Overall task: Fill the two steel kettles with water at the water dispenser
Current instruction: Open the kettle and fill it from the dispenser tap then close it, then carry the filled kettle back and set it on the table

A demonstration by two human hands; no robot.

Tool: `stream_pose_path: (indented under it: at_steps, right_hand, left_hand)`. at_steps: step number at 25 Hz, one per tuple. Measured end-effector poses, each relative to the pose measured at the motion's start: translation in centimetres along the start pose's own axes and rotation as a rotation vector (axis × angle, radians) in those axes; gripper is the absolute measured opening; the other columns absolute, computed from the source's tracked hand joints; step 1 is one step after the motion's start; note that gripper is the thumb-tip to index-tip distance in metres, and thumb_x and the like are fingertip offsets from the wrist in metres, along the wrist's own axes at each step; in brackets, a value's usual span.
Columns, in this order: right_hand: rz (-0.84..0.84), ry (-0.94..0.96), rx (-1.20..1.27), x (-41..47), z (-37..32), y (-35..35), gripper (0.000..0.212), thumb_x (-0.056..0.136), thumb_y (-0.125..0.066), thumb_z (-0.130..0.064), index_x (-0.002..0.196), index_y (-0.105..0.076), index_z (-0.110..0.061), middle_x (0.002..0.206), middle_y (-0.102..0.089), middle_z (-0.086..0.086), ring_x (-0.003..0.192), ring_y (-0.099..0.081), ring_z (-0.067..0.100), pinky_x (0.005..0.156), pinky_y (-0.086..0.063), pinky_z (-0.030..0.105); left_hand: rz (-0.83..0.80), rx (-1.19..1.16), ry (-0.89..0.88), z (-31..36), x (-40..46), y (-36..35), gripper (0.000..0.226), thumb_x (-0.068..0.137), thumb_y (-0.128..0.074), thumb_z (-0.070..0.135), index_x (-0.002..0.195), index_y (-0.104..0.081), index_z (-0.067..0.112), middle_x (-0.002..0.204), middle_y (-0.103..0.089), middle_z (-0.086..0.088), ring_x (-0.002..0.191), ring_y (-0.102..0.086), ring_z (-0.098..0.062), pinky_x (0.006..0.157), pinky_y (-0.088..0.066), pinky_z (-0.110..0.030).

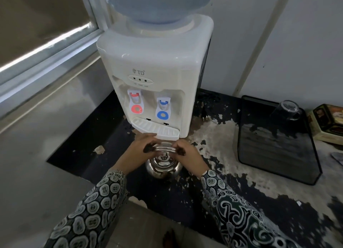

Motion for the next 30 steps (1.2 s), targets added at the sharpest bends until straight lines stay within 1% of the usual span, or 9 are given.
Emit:
stream_pose_path:
  at_steps: [4, 9, 13, 15, 18, 22, 24, 26, 30]
  right_hand:
    - [-0.026, -0.005, -0.037, -0.7, -0.9, 0.7, 0.010, 0.077, -0.070, -0.010, 0.081, -0.062, -0.008, 0.073, -0.053, -0.013, 0.069, -0.048, -0.003, 0.068, -0.039, 0.007]
    - [-0.088, -0.004, -0.069, -5.7, -1.8, 3.4, 0.011, 0.081, -0.066, -0.010, 0.089, -0.062, -0.004, 0.085, -0.056, -0.001, 0.078, -0.051, 0.010, 0.068, -0.037, 0.008]
    - [-0.038, 0.039, -0.111, -14.2, -2.7, 8.0, 0.003, 0.085, -0.061, -0.013, 0.085, -0.058, -0.013, 0.079, -0.054, -0.003, 0.070, -0.047, 0.004, 0.064, -0.036, 0.008]
    - [-0.003, 0.039, -0.136, -19.6, -3.0, 10.4, 0.007, 0.086, -0.060, -0.014, 0.082, -0.055, -0.016, 0.075, -0.052, -0.006, 0.067, -0.046, 0.003, 0.062, -0.036, 0.010]
    - [0.067, 0.020, -0.156, -28.7, -2.9, 13.7, 0.003, 0.086, -0.059, -0.013, 0.085, -0.057, -0.011, 0.075, -0.052, -0.006, 0.068, -0.047, 0.005, 0.063, -0.036, 0.012]
    - [0.195, -0.031, -0.204, -43.1, -1.9, 17.6, 0.008, 0.085, -0.060, -0.010, 0.083, -0.055, -0.016, 0.072, -0.050, -0.013, 0.067, -0.046, -0.003, 0.064, -0.036, 0.006]
    - [0.269, -0.094, -0.207, -49.4, -1.2, 19.3, 0.006, 0.084, -0.062, -0.010, 0.082, -0.057, -0.011, 0.071, -0.051, -0.011, 0.066, -0.046, -0.002, 0.064, -0.036, 0.006]
    - [0.354, -0.151, -0.204, -54.9, -0.7, 20.6, 0.007, 0.083, -0.063, -0.010, 0.084, -0.059, -0.005, 0.070, -0.052, -0.007, 0.064, -0.045, 0.002, 0.063, -0.036, 0.010]
    - [0.521, -0.239, -0.207, -64.4, 0.1, 23.2, 0.006, 0.083, -0.064, -0.009, 0.081, -0.059, -0.012, 0.068, -0.052, -0.008, 0.064, -0.047, 0.005, 0.064, -0.037, 0.017]
  left_hand:
    - [0.075, 0.070, -0.128, 1.5, -1.4, -0.4, 0.020, 0.084, -0.064, 0.015, 0.104, -0.066, 0.013, 0.102, -0.065, 0.002, 0.094, -0.059, -0.008, 0.082, -0.040, -0.006]
    - [0.054, 0.030, -0.133, 5.2, -4.6, -3.1, 0.010, 0.084, -0.063, 0.015, 0.091, -0.064, 0.022, 0.090, -0.066, 0.003, 0.083, -0.061, -0.005, 0.074, -0.046, -0.014]
    - [-0.015, -0.098, -0.184, 11.1, -8.8, -7.3, 0.002, 0.082, -0.066, 0.026, 0.082, -0.065, 0.028, 0.083, -0.068, 0.000, 0.079, -0.063, -0.007, 0.074, -0.049, -0.022]
    - [-0.059, -0.146, -0.229, 14.3, -11.6, -10.3, 0.001, 0.081, -0.064, 0.032, 0.080, -0.064, 0.033, 0.083, -0.068, 0.006, 0.075, -0.062, -0.001, 0.069, -0.047, -0.014]
    - [-0.093, -0.148, -0.336, 19.2, -15.9, -15.8, 0.012, 0.085, -0.061, 0.028, 0.078, -0.062, 0.038, 0.080, -0.065, 0.018, 0.072, -0.058, 0.005, 0.064, -0.041, -0.005]
    - [-0.256, -0.170, -0.444, 25.7, -22.1, -24.8, 0.009, 0.087, -0.059, 0.029, 0.080, -0.061, 0.034, 0.081, -0.065, 0.019, 0.075, -0.059, 0.005, 0.066, -0.041, -0.006]
    - [-0.344, -0.189, -0.493, 28.7, -24.5, -28.7, 0.006, 0.085, -0.058, 0.035, 0.081, -0.061, 0.032, 0.080, -0.064, 0.016, 0.075, -0.059, 0.003, 0.067, -0.042, -0.008]
    - [-0.434, -0.202, -0.537, 31.6, -26.5, -32.2, 0.007, 0.085, -0.059, 0.034, 0.080, -0.061, 0.031, 0.077, -0.064, 0.015, 0.073, -0.058, 0.003, 0.066, -0.042, -0.008]
    - [-0.591, -0.179, -0.629, 37.4, -29.4, -38.6, 0.006, 0.086, -0.060, 0.030, 0.081, -0.063, 0.029, 0.078, -0.066, 0.009, 0.073, -0.060, 0.000, 0.067, -0.045, -0.011]
Point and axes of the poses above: each hand's wrist, its own x-axis towards the middle knuckle, its own y-axis out of the back of the hand, z = x × y, the point moved 1 cm from there along x, towards the middle knuckle
